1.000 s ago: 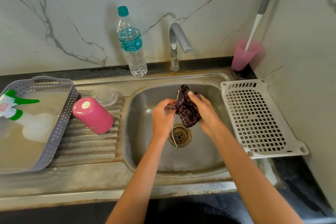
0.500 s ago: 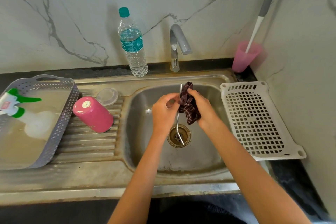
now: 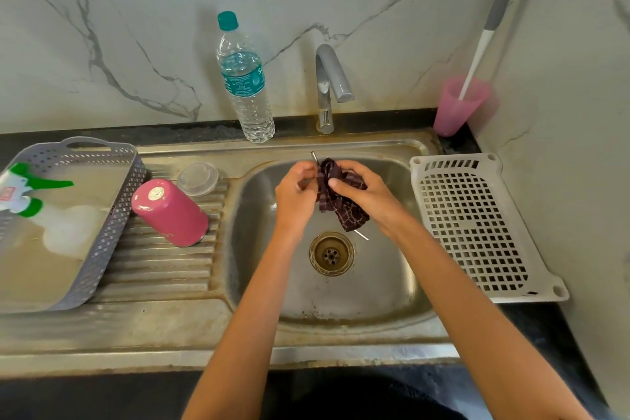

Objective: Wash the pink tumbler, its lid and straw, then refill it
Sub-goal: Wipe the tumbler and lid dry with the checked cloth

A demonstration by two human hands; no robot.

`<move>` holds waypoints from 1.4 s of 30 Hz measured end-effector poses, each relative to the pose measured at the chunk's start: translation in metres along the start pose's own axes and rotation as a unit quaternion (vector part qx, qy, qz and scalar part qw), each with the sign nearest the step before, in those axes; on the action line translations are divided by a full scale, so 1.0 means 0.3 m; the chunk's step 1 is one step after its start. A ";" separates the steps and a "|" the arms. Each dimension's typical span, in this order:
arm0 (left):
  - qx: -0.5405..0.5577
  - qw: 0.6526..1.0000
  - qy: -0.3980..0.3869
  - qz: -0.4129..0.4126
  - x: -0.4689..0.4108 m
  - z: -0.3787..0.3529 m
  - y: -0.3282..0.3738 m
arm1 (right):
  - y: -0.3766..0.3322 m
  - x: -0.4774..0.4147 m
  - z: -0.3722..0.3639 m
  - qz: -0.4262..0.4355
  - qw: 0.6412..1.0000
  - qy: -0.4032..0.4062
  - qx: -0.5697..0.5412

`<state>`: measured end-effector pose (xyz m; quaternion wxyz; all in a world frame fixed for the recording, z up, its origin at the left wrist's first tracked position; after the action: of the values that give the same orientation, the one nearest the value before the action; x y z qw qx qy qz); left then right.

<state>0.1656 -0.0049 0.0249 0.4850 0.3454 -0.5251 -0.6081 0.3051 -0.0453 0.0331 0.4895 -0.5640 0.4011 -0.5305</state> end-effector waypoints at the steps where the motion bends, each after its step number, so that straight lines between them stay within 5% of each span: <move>1: 0.016 1.000 0.003 0.010 0.002 0.000 -0.005 | -0.002 -0.006 -0.003 0.004 0.999 -0.001 0.049; 9: 0.138 0.989 0.044 0.012 0.002 0.031 0.012 | 0.057 0.005 -0.039 -0.031 0.967 0.050 0.250; 13: 0.115 0.990 0.076 -0.017 -0.018 0.094 0.070 | 0.176 0.043 -0.031 -0.097 0.947 0.050 0.303; 18: -0.035 0.997 0.047 -0.048 -0.065 0.128 0.128 | 0.244 0.085 0.002 -0.130 0.955 0.049 0.264; 25: 0.058 0.997 -0.046 0.004 -0.040 0.023 0.065 | 0.079 0.023 0.020 -0.020 0.991 0.068 0.114; 33: 0.155 0.988 0.025 -0.012 -0.046 0.078 0.100 | 0.159 0.014 -0.010 -0.067 0.986 0.063 0.141; 37: 0.104 0.994 0.035 -0.004 -0.053 0.124 0.078 | 0.232 0.059 0.004 -0.120 0.978 0.063 0.156; 42: 0.056 0.998 -0.010 0.040 -0.025 0.033 -0.004 | 0.088 0.028 -0.011 -0.012 0.989 0.108 0.101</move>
<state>0.1581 0.0052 0.0252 0.4840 0.3447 -0.5765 -0.5608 0.3047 -0.0591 0.0089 0.4910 -0.4557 0.3896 -0.6320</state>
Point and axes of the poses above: each hand's wrist, its own x-axis away from the middle knuckle, its own z-axis out of the back of the hand, y = z × x, the point moved 3 cm from there along -x, towards the middle knuckle, and after that the axes turned 12 degrees about -y, right-handed, at the moved point
